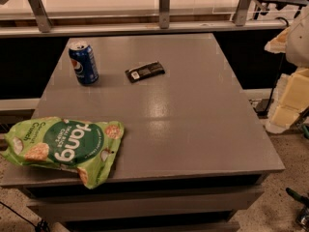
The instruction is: Pick pepsi can
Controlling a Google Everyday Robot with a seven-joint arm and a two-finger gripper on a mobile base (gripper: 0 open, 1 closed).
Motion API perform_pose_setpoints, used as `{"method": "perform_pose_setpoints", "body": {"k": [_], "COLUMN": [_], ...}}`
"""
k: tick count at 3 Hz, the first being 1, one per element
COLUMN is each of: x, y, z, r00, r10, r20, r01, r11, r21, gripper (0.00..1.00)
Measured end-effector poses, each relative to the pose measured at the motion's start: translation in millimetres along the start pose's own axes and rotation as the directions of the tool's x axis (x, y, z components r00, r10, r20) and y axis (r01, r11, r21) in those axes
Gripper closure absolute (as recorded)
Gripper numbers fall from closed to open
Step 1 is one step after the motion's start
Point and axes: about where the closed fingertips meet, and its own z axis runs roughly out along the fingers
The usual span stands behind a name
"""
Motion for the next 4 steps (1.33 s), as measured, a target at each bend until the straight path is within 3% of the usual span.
{"method": "perform_pose_setpoints", "body": {"k": [2,3,4], "x": [-5,-57,-137], "y": [-1,-3,11], "z": [-1,6,34], "r00": [1.000,0.992,0.960], "r10": [-0.009,-0.112,-0.259], "r20": [0.008,0.052,0.109], "r01": [0.009,0.113,0.268], "r11": [1.0000,0.9935,0.9604], "r21": [0.004,-0.018,-0.076], "gripper": [0.00,0.00,0.00]}}
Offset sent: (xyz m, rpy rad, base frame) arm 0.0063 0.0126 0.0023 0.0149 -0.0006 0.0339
